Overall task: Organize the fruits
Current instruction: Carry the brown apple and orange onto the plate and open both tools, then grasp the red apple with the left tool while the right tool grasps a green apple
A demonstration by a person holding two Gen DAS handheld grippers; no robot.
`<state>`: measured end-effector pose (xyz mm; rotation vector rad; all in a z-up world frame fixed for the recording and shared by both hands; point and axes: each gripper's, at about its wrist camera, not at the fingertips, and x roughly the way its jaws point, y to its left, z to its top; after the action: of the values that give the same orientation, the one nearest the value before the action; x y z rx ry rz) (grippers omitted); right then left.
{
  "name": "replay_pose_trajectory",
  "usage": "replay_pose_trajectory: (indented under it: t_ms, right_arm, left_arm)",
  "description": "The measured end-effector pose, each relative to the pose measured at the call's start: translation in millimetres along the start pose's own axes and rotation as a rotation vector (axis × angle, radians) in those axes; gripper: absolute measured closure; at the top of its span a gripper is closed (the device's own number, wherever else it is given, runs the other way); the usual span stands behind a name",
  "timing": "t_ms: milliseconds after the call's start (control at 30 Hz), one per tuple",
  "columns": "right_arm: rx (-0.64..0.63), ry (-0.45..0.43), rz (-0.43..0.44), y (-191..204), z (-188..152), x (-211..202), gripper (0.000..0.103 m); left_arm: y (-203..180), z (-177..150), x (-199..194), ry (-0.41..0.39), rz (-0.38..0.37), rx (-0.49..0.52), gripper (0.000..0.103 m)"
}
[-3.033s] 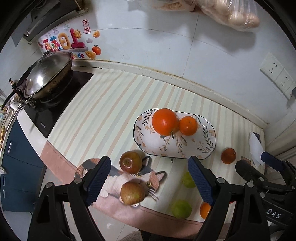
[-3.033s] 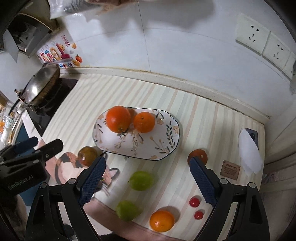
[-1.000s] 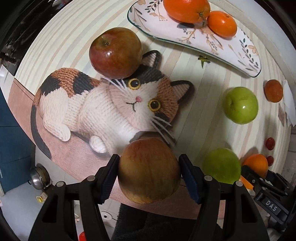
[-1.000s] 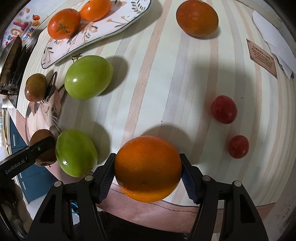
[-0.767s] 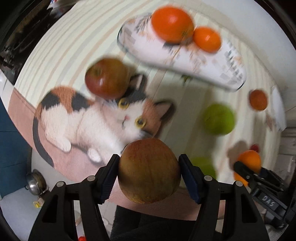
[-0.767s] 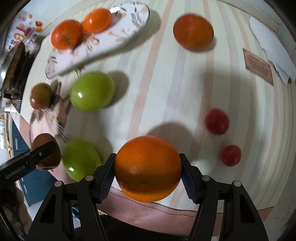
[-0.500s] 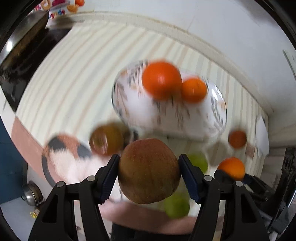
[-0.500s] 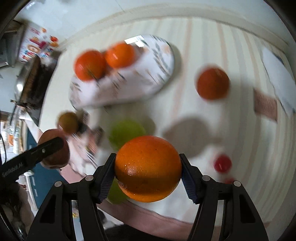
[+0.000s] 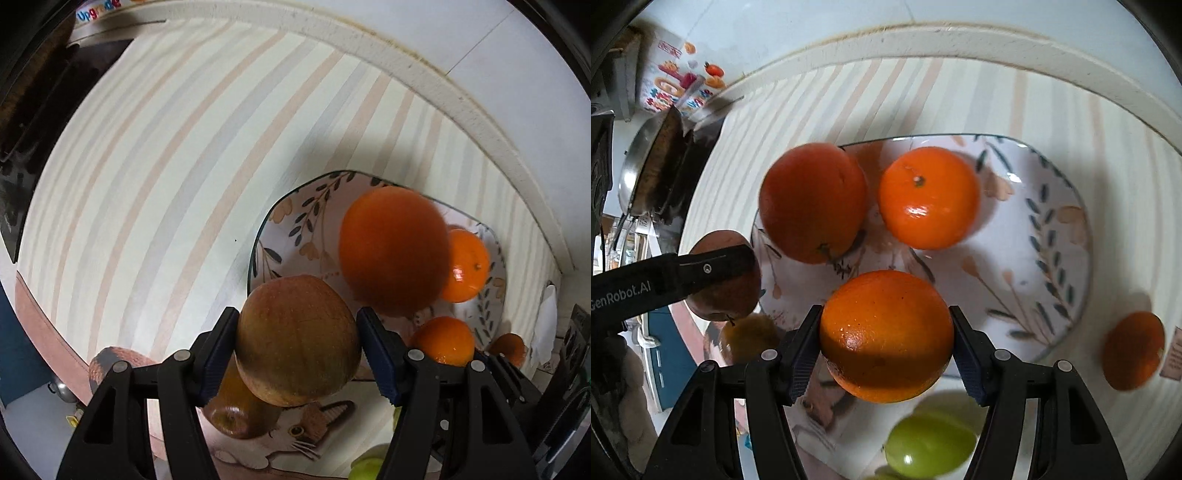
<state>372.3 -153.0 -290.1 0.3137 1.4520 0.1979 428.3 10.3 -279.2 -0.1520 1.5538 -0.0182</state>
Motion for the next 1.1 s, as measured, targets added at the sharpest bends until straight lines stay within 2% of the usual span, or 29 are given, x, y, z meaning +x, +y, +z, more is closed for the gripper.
replay_pose_trajectory:
  t_ms: [367,433,500,567,667,833,1100]
  right_arm:
    - [0.025,0.044,0.0,1.1,16.4,31.2,0.034]
    - [0.027,0.044,0.013,-0.8,16.4,28.5,0.03]
    - [0.024,0.04,0.014,0.6,17.7,26.6,0.023]
    - [0.014,0.043,0.017,1.2,16.4,22.8,0.021]
    - [0.004,0.042,0.022,1.7,15.7,15.4,0.013]
    - [-0.019,0.016,-0.024,7.8,12.0,-3.2,0.01]
    - [-0.068,-0.04,-0.148,14.6,-14.4,-42.4,0.01]
  left_arm:
    - [-3.0,-0.8,6.8,0.002,0.012,0.004,0.039]
    - [-1.1,-0.6,5.7,-0.001,-0.004,-0.008,0.038]
    - [1.3,-1.1,2.5,-0.012,-0.009,-0.018,0.024]
    - [2.8,-4.1,-2.6,-0.024,-0.025,-0.019,0.018]
    - [5.1,-6.8,-10.0,-0.031,-0.034,-0.024,0.018]
    - [8.1,-12.8,-27.8,-0.069,-0.009,-0.006,0.018]
    - [7.6,-57.0,-61.0,-0.165,0.072,0.027,0.018]
